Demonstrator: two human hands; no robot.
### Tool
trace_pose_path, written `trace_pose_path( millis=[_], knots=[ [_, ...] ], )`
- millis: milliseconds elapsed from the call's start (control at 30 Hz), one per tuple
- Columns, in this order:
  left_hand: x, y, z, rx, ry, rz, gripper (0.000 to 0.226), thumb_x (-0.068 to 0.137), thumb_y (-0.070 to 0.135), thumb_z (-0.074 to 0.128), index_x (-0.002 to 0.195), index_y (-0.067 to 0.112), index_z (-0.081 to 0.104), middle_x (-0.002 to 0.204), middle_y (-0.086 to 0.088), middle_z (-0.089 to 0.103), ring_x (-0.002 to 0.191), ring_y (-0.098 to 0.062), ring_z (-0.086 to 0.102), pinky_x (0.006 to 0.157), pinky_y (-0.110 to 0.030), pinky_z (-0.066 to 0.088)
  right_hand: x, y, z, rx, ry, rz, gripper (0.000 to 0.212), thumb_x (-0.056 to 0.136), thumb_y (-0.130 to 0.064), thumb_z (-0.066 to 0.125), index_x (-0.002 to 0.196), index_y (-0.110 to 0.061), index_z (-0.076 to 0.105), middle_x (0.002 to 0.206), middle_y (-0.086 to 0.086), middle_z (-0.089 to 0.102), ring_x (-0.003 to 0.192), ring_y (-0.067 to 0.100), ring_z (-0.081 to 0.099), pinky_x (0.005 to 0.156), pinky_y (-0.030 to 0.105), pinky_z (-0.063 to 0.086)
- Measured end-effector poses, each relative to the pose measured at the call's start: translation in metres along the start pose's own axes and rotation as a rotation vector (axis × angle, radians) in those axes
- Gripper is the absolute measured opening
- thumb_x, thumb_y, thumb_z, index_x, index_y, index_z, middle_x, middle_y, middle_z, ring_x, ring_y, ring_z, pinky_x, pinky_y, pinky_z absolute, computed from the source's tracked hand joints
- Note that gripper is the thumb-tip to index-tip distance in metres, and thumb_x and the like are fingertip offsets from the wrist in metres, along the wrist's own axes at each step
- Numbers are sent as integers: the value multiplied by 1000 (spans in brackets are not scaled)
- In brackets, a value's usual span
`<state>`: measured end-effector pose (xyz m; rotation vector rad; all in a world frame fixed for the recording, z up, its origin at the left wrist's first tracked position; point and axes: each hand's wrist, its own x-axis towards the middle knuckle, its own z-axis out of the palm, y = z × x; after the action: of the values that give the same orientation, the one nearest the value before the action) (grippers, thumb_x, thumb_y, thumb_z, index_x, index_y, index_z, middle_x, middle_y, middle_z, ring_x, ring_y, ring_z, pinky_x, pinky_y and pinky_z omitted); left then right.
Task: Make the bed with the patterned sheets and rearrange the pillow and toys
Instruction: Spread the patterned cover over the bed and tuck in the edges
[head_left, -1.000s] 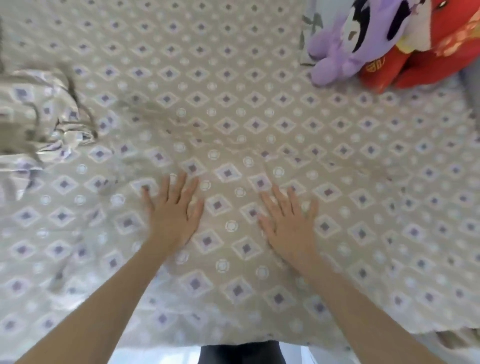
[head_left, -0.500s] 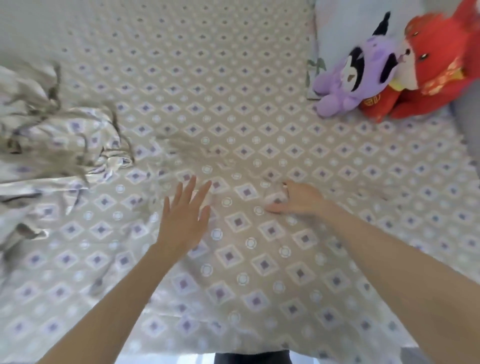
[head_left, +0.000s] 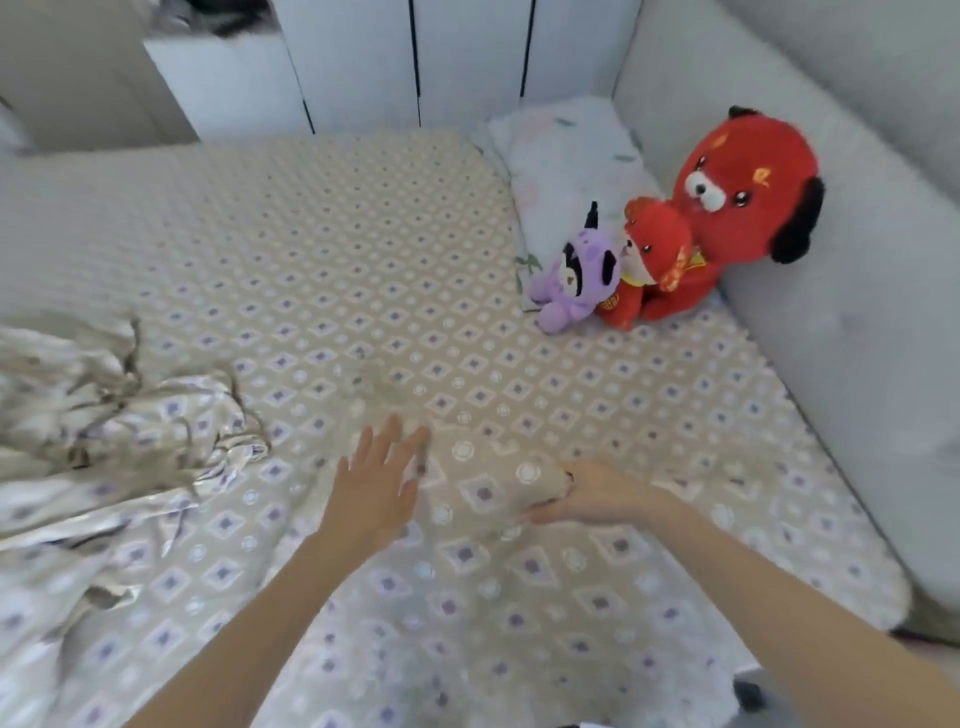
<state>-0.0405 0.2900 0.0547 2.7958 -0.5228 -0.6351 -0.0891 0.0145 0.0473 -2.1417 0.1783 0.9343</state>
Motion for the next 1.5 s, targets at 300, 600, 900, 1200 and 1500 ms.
trace_pose_path(
  millis=[300, 600, 900, 1200, 1500],
  knots=[
    [8, 112, -25, -792, 79, -139, 78, 97, 33, 49, 151, 29, -8, 159, 0, -11, 147, -20, -9, 116, -45, 11, -132, 41, -89, 570, 343, 112, 37, 72, -37, 81, 106, -39, 63, 97, -25, 69, 85, -8, 63, 66, 9, 43],
    [37, 236, 11, -1196, -409, -454, 111, 58, 85, 55, 149, 32, 21, 130, -1, 52, 113, -28, 54, 93, -51, 44, -218, 130, -147, 1050, 443, 256, 63, 59, -44, 86, 114, -19, 69, 107, 11, 72, 95, 30, 70, 75, 40, 57],
    [90, 312, 47, -1416, -558, -448, 63, 66, 51, 77, 117, 17, 65, 98, -6, 74, 89, -24, 71, 78, -36, 57, -194, 217, -202, 1044, 407, 295, 61, 65, -43, 82, 115, -13, 67, 105, 12, 72, 94, 29, 70, 74, 37, 58],
    [135, 348, 101, -1432, -424, -565, 76, 76, 44, 73, 140, 17, 43, 126, -6, 62, 114, -28, 60, 102, -48, 44, -132, 277, -248, 819, 720, 404, 40, 67, -32, 85, 99, -20, 66, 90, -3, 73, 67, 3, 69, 52, 8, 47],
    [166, 352, 129, -961, -340, -584, 70, 96, 17, 49, 152, 31, 10, 157, -7, 19, 140, -34, 26, 112, -50, 24, -79, 316, -210, 111, 544, 540, 66, 86, -28, 57, 147, -32, 31, 151, 6, 28, 137, 31, 28, 111, 37, 29]
  ],
)
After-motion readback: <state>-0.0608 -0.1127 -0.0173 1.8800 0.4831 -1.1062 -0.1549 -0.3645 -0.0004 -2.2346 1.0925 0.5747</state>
